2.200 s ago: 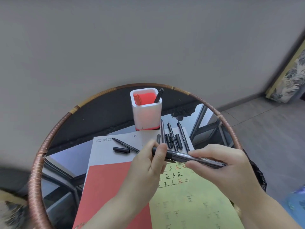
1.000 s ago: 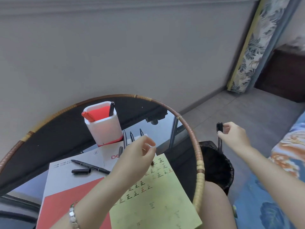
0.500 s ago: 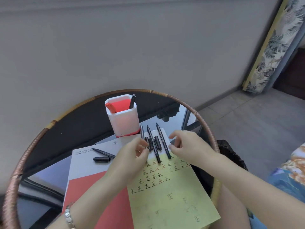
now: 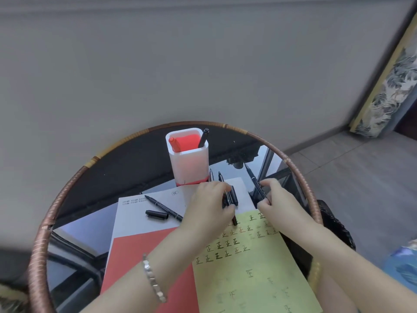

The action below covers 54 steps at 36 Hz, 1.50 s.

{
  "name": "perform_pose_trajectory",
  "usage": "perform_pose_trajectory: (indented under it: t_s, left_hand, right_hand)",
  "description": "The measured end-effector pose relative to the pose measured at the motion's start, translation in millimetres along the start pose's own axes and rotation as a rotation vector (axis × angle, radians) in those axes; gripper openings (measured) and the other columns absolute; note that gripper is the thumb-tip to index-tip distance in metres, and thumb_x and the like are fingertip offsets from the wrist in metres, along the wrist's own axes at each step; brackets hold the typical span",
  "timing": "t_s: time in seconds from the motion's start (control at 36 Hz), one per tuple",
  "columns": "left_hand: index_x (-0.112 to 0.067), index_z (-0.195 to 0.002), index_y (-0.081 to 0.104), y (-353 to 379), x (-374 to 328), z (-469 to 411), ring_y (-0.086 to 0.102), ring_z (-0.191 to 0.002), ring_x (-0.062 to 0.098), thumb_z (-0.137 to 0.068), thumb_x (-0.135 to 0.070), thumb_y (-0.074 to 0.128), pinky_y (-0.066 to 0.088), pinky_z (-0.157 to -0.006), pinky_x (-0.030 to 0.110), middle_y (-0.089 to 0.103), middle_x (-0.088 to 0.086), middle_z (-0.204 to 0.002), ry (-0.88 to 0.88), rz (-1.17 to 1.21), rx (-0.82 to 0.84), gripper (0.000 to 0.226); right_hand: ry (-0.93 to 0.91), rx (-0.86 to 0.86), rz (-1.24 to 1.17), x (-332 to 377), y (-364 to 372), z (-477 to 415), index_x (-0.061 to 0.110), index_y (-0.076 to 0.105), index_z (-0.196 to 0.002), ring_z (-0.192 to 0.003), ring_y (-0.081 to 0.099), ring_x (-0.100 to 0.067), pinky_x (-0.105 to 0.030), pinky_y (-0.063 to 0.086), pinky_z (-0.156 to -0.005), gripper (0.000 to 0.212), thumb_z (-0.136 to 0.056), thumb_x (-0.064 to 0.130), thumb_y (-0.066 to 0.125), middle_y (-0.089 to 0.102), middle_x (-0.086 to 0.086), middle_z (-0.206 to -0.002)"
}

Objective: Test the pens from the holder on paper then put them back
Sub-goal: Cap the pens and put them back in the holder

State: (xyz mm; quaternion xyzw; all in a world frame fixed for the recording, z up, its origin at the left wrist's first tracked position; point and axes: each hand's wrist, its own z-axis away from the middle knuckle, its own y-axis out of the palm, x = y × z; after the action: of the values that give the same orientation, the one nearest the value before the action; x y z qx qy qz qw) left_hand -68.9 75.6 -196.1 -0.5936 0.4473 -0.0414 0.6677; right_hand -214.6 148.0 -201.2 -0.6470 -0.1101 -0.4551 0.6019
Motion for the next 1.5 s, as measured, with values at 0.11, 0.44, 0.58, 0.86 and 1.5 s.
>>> perform_pose_trajectory:
  t_s: [0.11, 0.44, 0.58, 0.86, 1.5]
  left_hand:
    - [-0.016, -0.128, 0.045, 12.6, -6.1, -20.2, 0.019, -0.135, 0.02, -0.088, -0.025, 0.051, 0.024, -0.102, 0.031, 0.043, -0.004, -0.138, 0.06, -0.339, 0.045, 0.042]
    - [-0.011, -0.107, 0.057, 4.6, -25.2, -20.4, 0.052, -0.096, 0.022, -0.095, -0.033, 0.036, 0.041, -0.08, 0.035, 0.059, 0.006, -0.098, -0.024, 0.182, -0.099, 0.032]
    - [-0.003, -0.083, 0.048, -13.1, -28.6, 4.4, 0.045, -0.049, 0.005, -0.1, -0.021, 0.024, 0.038, -0.05, 0.021, 0.055, 0.004, -0.061, -0.163, 0.726, -0.174, 0.035]
    - [-0.01, -0.088, 0.063, -29.2, -7.2, 43.4, 0.067, -0.065, 0.005, -0.094, -0.019, 0.047, 0.052, -0.054, 0.014, 0.073, -0.001, -0.078, -0.424, 1.184, -0.271, 0.02]
    - [-0.004, -0.085, 0.065, -35.9, -5.1, 55.6, 0.064, -0.06, 0.007, -0.091, -0.023, 0.051, 0.055, -0.058, 0.018, 0.068, 0.0, -0.069, -0.52, 1.368, -0.278, 0.025]
  right_hand:
    - [0.003, -0.004, -0.004, -5.7, -11.0, 12.7, 0.017, 0.033, -0.132, -0.062, 0.042, -0.011, -0.025, 0.038, -0.056, 0.045, -0.089, 0.005, 0.039, 0.044, 0.002, -0.074]
    - [0.015, -0.048, -0.026, -24.0, -25.9, 23.5, 0.024, 0.043, -0.121, -0.064, 0.042, -0.009, -0.023, 0.032, -0.056, 0.033, -0.092, 0.01, 0.036, 0.043, 0.004, -0.075]
    - [0.001, -0.012, -0.013, -19.8, -23.2, 27.6, 0.029, 0.045, -0.118, -0.066, 0.047, -0.009, -0.026, 0.039, -0.062, 0.028, -0.092, 0.018, 0.042, 0.049, 0.006, -0.078]
    - [-0.226, -0.008, -0.16, 5.5, -12.8, 46.6, 0.037, 0.056, -0.086, -0.058, 0.048, -0.01, -0.012, 0.036, -0.05, 0.003, -0.086, 0.034, 0.056, 0.056, 0.0, -0.066]
    - [-0.376, -0.008, -0.186, 11.0, -10.0, 60.7, 0.03, 0.066, -0.079, -0.045, 0.043, -0.006, -0.016, 0.034, -0.044, 0.007, -0.08, 0.024, 0.064, 0.061, -0.005, -0.062]
